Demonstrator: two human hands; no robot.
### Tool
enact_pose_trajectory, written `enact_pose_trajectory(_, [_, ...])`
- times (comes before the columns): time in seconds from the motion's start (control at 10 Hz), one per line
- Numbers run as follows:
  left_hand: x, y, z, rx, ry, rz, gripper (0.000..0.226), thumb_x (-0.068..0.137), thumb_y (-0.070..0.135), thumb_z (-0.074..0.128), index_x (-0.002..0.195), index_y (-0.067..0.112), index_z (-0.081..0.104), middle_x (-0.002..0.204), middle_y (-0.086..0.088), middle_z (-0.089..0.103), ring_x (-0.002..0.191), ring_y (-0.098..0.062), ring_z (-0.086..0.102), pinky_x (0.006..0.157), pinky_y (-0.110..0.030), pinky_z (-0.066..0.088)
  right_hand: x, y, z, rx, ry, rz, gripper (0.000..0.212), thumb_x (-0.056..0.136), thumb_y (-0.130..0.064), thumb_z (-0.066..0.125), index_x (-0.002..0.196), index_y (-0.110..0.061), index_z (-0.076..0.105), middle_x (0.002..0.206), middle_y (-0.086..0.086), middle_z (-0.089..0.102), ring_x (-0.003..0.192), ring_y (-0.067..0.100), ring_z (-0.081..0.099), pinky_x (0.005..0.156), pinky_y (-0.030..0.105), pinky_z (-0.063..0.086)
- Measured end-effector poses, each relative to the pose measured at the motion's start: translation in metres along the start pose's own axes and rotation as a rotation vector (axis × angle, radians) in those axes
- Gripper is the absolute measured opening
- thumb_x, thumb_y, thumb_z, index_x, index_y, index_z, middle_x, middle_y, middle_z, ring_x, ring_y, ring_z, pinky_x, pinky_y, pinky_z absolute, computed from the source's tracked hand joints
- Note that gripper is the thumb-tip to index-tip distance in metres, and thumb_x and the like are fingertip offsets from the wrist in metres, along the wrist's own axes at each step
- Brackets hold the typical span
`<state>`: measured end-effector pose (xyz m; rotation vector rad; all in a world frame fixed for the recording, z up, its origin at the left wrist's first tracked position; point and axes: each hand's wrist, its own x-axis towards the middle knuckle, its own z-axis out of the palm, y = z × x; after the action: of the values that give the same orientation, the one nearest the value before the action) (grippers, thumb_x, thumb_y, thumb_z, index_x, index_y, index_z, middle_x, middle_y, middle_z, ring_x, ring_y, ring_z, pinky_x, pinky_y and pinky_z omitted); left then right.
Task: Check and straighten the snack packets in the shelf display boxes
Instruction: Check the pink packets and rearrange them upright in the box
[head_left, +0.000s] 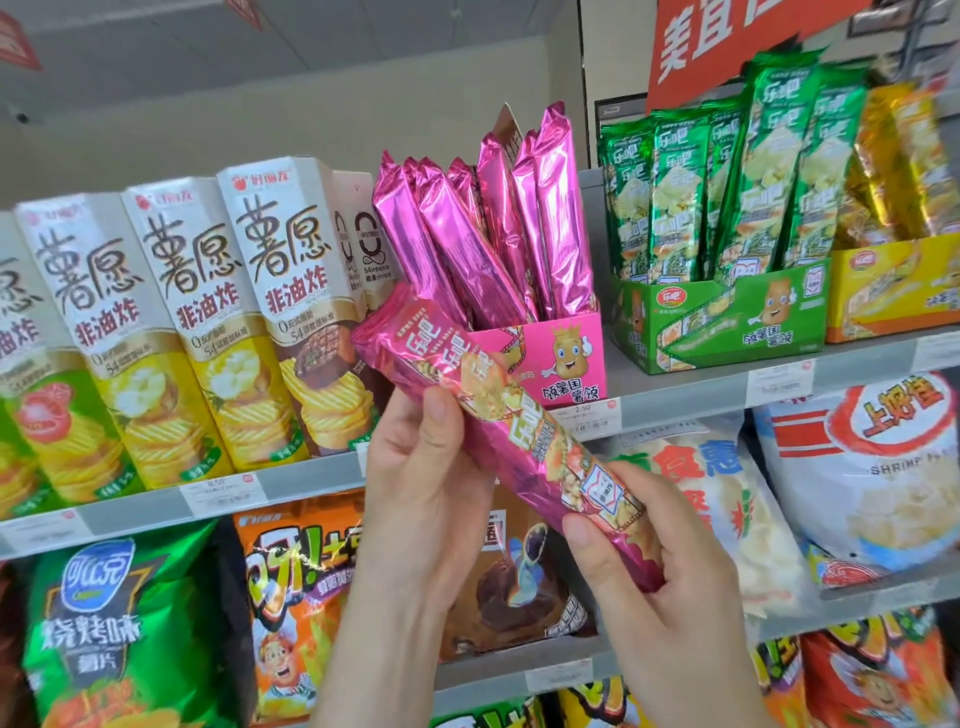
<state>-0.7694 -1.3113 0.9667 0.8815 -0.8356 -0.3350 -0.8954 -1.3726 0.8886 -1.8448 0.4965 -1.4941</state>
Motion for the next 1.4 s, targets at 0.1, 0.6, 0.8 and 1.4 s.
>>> enact_pose_trajectory(0.1, [-0.001, 0.0, 0.002, -0.163, -0.113, 0.098, 0.059, 0.062, 0.048, 0.085, 0.105, 0.013, 0.064, 0.097, -0.003, 0.071, 0.092, -0.02, 0.066, 0.083, -0.037, 0.055, 0.0, 0.002, 0.003, -0.032, -0.081, -0.021, 0.039, 0.089, -0.063, 0.042, 0.118, -0.04, 0.053, 0.11, -0.018, 0.056, 0.104, 0.0, 0.057, 0.078, 0.007, 0.042])
enact_pose_trajectory(0.6, [0.037, 0.058, 0.01, 0.555, -0.426, 0.363, 0.038, 0.087, 0.035, 0.068, 0.122, 0.042, 0.056, 0.096, 0.005, 0.07, 0.089, -0.012, 0.068, 0.08, -0.032, 0.055, 0.1, -0.053, 0.001, -0.039, -0.428, -0.26, 0.048, 0.084, -0.058, 0.051, 0.129, -0.041, 0.048, 0.11, -0.02, 0.062, 0.103, 0.002, 0.06, 0.085, 0.033, 0.051])
enact_pose_trajectory(0.8, [0.093, 0.11, 0.016, 1.115, -0.187, 0.769, 0.039, 0.086, 0.021, 0.05, 0.121, 0.029, 0.065, 0.117, 0.017, 0.065, 0.11, -0.005, 0.06, 0.095, -0.024, 0.046, 0.157, -0.081, -0.02, 0.263, -0.451, -0.313, 0.076, 0.082, -0.043, 0.065, 0.138, -0.067, 0.018, 0.112, -0.02, 0.067, 0.098, 0.005, 0.066, 0.089, 0.028, 0.055])
enact_pose_trajectory(1.4, [0.185, 0.146, 0.054, 1.749, -0.719, 0.285, 0.019, 0.096, 0.016, 0.052, 0.107, 0.016, 0.068, 0.103, -0.001, 0.071, 0.094, -0.011, 0.066, 0.083, -0.025, 0.052, 0.238, -0.129, -0.001, 0.25, -0.392, -0.564, 0.068, 0.084, -0.011, 0.065, 0.124, -0.054, 0.031, 0.1, 0.012, 0.062, 0.072, 0.034, 0.069, 0.067, 0.052, 0.06])
